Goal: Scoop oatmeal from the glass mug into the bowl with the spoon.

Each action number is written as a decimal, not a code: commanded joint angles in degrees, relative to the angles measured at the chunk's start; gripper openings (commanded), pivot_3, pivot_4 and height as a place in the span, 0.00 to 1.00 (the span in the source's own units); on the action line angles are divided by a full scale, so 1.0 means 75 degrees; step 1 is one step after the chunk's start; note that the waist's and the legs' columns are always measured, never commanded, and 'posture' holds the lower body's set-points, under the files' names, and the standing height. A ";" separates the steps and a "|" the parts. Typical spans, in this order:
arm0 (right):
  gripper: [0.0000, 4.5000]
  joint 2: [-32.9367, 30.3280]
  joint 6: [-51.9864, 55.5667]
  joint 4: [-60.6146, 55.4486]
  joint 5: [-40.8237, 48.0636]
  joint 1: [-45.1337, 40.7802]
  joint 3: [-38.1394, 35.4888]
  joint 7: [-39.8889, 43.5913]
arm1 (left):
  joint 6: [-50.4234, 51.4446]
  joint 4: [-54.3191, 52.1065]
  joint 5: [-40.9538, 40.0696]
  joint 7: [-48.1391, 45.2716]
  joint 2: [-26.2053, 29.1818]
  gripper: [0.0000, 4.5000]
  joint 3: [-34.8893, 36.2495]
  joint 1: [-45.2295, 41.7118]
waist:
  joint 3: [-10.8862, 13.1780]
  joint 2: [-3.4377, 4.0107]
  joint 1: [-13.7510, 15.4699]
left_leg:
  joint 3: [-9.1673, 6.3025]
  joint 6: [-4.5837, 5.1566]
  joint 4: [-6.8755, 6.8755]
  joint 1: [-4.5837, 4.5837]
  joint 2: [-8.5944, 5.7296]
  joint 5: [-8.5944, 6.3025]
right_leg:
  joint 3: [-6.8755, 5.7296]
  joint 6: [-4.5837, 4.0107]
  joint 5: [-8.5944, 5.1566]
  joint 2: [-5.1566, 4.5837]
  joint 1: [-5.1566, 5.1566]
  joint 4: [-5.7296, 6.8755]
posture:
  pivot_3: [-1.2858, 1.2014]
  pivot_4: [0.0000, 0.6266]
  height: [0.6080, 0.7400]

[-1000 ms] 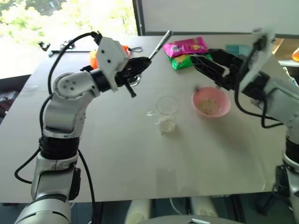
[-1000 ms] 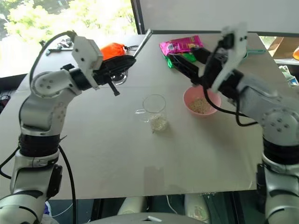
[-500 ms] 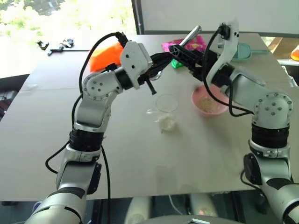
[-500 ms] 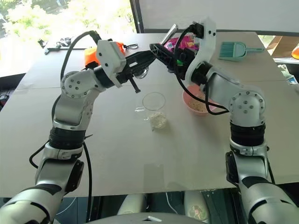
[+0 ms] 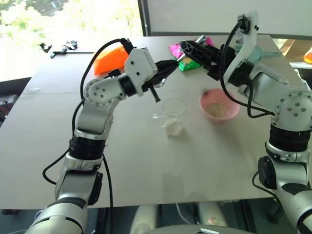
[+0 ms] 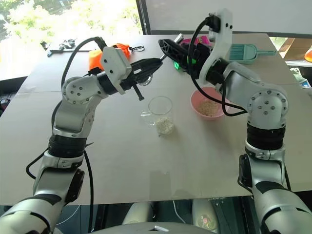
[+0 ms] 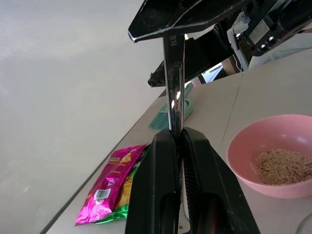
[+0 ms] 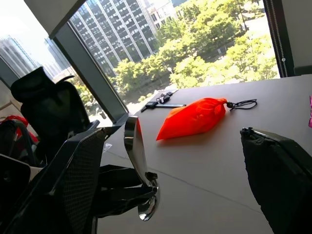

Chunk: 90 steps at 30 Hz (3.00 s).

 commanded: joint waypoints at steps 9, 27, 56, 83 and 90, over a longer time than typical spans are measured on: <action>1.00 0.0045 0.0188 -0.0213 0.0024 -0.0220 -0.0149 0.0256 | 0.0083 -0.0193 -0.0090 0.0051 0.0047 0.01 0.0207 -0.0105 | 0.0000 0.0000 0.0002 | 0.0000 0.0000 0.0000 -0.0001 0.0000 0.0000 | 0.0000 0.0000 0.0000 0.0000 0.0000 -0.0001 | 0.52 0.24 1.00; 0.02 0.0160 0.0454 -0.0044 -0.0106 -0.0367 -0.0051 0.0498 | 0.0105 -0.0254 -0.0075 0.0022 0.0038 0.00 0.0185 -0.0122 | 0.0000 0.0000 0.0002 | -0.0001 0.0000 0.0000 -0.0001 0.0000 0.0000 | -0.0001 0.0000 0.0000 0.0000 0.0000 0.0000 | 0.52 0.24 1.00; 0.00 -0.0104 0.0057 0.1433 -0.1243 -0.0463 -0.1492 0.0608 | 0.5479 -0.5497 -0.5521 0.2653 0.0166 0.66 0.3872 0.6718 | 0.0003 0.0017 -0.0068 | 0.0020 0.0000 -0.0014 0.0009 0.0009 0.0000 | 0.0018 -0.0001 0.0000 -0.0003 -0.0001 -0.0009 | 0.52 0.24 1.00; 0.00 -0.0149 0.0496 0.0741 -0.1021 -0.0042 -0.1794 0.0165 | 0.2330 -0.2791 -0.1077 0.3674 -0.2044 0.66 0.0498 0.5333 | 0.0005 0.0032 0.0134 | 0.0093 0.0005 -0.0063 0.0106 0.0015 0.0003 | 0.0109 -0.0004 0.0003 0.0000 0.0037 -0.0006 | 0.52 0.24 1.00; 0.00 -0.0144 0.0521 0.0677 -0.1036 0.0020 -0.1783 0.0150 | 0.2173 -0.2797 -0.0854 0.3902 -0.2260 0.66 0.0569 0.5418 | 0.0005 0.0032 0.0119 | 0.0093 0.0005 -0.0067 0.0106 0.0014 0.0003 | 0.0109 -0.0004 0.0003 -0.0001 0.0035 -0.0009 | 0.52 0.24 1.00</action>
